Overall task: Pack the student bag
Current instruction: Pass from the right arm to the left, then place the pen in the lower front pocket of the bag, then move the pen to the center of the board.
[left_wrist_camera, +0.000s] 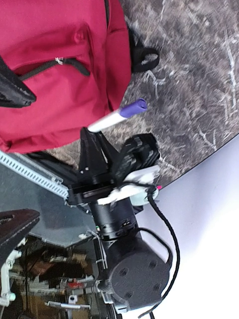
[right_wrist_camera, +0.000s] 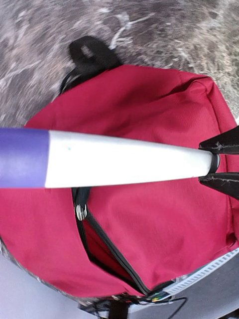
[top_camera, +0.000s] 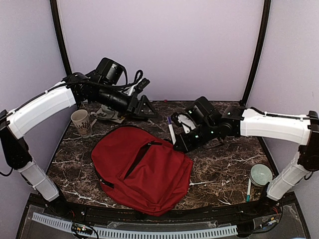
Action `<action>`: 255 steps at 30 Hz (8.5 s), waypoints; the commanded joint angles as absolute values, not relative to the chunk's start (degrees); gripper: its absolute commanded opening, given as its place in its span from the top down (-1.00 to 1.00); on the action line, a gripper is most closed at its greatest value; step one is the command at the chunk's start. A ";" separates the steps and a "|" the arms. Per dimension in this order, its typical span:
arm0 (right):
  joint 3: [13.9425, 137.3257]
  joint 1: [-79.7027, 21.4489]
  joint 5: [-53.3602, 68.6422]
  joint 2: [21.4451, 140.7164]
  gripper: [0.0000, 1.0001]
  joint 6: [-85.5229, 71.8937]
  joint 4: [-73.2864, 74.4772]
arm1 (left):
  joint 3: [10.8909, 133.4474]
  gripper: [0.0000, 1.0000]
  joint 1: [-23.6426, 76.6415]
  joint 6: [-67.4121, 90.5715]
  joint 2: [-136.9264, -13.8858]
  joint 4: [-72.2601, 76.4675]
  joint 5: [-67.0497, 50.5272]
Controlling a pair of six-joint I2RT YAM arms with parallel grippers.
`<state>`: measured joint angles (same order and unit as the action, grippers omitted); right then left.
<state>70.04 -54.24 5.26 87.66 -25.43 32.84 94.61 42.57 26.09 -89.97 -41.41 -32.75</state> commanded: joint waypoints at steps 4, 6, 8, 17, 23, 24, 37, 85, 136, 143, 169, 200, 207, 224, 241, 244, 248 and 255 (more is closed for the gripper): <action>69.99 -60.18 7.94 83.10 1.00 -13.82 25.20 | 93.99 -0.32 42.19 28.96 -92.08 -35.96 -40.70; 70.04 -61.51 8.00 83.20 1.00 -13.02 24.89 | 93.61 -0.26 42.19 28.96 -91.96 -35.75 -40.66; 70.30 -62.51 8.00 83.68 1.00 -12.77 24.96 | 93.22 -0.18 42.26 28.83 -91.66 -35.65 -40.69; 71.88 -64.94 6.50 85.64 1.00 -11.66 25.40 | 91.07 0.02 42.25 27.51 -88.55 -37.94 -38.82; 72.57 -65.27 6.75 86.15 1.00 -10.73 25.48 | 89.62 0.16 42.22 27.39 -87.38 -38.99 -37.38; 72.67 -65.49 6.79 86.22 1.00 -10.34 25.49 | 89.45 0.17 42.32 27.49 -87.23 -38.77 -37.32; 72.62 -66.57 6.70 85.79 1.00 -7.23 25.22 | 88.01 0.30 42.28 28.01 -85.96 -39.99 -32.41; 72.52 -66.66 3.84 86.37 1.00 -8.40 25.36 | 82.40 1.00 42.37 26.73 -84.27 -37.97 -45.96; 64.21 -56.17 -14.51 79.85 -0.97 -32.25 36.16 | 74.29 1.00 42.29 31.97 -76.23 -47.28 -10.05; 64.03 -55.91 -13.81 79.97 -0.97 -32.30 35.60 | 71.94 1.00 42.33 32.52 -76.23 -44.78 -16.68; 58.62 -46.52 -11.76 75.99 -0.99 -44.95 44.54 | 62.04 1.00 42.28 37.70 -79.92 -30.68 -32.39; 56.80 -44.51 -4.93 76.31 -0.99 -57.17 57.14 | 58.62 -0.39 43.26 32.68 -75.41 -33.86 -32.89; 53.37 -44.49 -3.16 73.70 -0.99 -65.56 63.89 | 63.08 -0.62 43.17 26.25 -75.23 -40.85 -29.75; 40.62 -34.54 -2.38 70.28 -0.99 -75.36 64.34 | 67.90 -0.82 41.81 19.83 -72.95 -47.05 -22.85; 31.74 -23.87 -2.38 66.63 -0.99 -67.26 52.78 | 70.18 -0.81 41.52 20.68 -71.22 -50.48 -20.94; 33.98 -23.91 -3.16 69.88 -0.99 -65.39 54.42 | 70.00 -0.80 41.56 21.45 -71.28 -49.83 -20.92; 33.23 -23.90 -1.44 73.18 -0.99 -64.59 51.63 | 70.51 -0.79 41.51 22.43 -71.53 -49.22 -20.94; 32.70 -23.91 4.47 70.73 -0.70 -61.62 41.39 | 70.50 -0.78 41.59 24.49 -70.62 -49.53 -19.29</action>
<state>33.41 -24.18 1.08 71.70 -64.29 50.43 69.41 41.87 22.79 -72.71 -48.93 -20.60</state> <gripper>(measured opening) 0.884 0.893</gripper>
